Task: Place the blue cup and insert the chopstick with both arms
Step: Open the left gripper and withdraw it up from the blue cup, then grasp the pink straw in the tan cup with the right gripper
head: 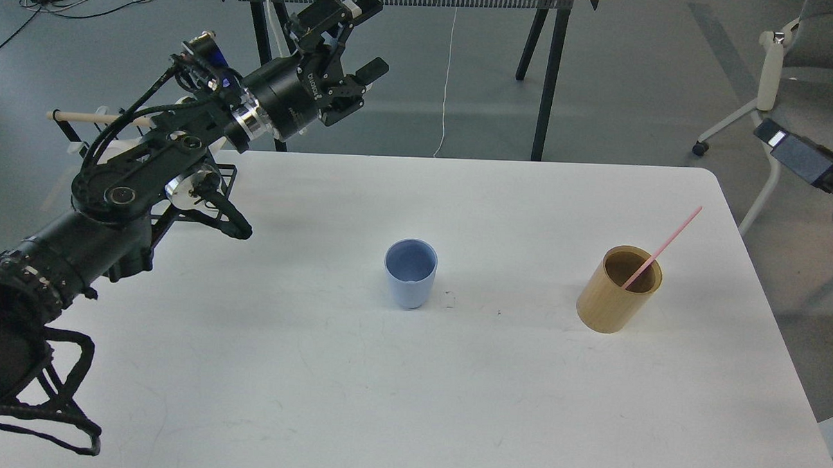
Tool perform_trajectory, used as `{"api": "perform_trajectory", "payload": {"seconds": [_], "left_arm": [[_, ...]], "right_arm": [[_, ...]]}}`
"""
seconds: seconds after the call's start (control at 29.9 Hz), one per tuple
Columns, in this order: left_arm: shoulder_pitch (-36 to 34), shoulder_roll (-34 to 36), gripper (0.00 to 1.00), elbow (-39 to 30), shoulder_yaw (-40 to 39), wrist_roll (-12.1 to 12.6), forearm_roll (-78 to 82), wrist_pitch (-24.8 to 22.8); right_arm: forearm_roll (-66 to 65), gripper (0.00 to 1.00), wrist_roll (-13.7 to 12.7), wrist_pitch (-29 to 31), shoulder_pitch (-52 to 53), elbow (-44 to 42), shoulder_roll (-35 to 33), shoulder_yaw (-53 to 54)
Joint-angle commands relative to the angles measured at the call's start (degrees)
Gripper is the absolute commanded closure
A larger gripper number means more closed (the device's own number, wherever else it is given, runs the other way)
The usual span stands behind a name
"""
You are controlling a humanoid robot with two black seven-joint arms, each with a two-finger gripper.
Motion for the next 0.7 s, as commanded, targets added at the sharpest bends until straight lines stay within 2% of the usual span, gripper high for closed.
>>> {"api": "perform_trajectory", "payload": {"seconds": [0.0,0.17,0.23,0.3,0.37,0.4,0.53,0.67], "left_arm": [[1.3,0.3,0.01,0.0,0.0,0.0,0.0,0.0],[1.4,-0.3,0.01,0.0,0.3,0.0,0.0,0.0],[1.4,-0.4,0.01,0.0,0.3,0.0,0.0,0.0],[1.4,-0.4,0.01,0.0,0.3,0.0,0.0,0.0],[1.8,-0.1,0.01,0.0,0.3,0.0,0.0,0.0],[2.2,0.0,0.01,0.1,0.3,0.0,0.0,0.0],[2.6,0.2,0.01,0.2,0.2,0.0,0.0,0.0],[3.1,0.1,0.01,0.4,0.2,0.0,-0.1,0.0]], "right_arm": [[-0.8,0.06,0.0,-2.1,-1.4,0.0,2.2,-2.9],[-0.8,0.1,0.0,-2.1,-4.0,-0.6,8.8,-3.2],[-0.8,0.14,0.0,-2.1,-4.6,-1.4,10.9,-3.2],[-0.8,0.24,0.0,-2.1,-5.2,-2.3,12.4,-3.2],[-0.8,0.4,0.0,-2.3,-5.5,-2.3,12.6,-3.1],[-0.8,0.44,0.0,-2.3,-5.6,-2.2,12.6,-3.1],[-0.7,0.54,0.0,-3.6,-6.2,-1.9,11.9,-2.7],[-0.7,0.71,0.0,-4.7,-6.5,-1.7,11.7,-2.4]]}}
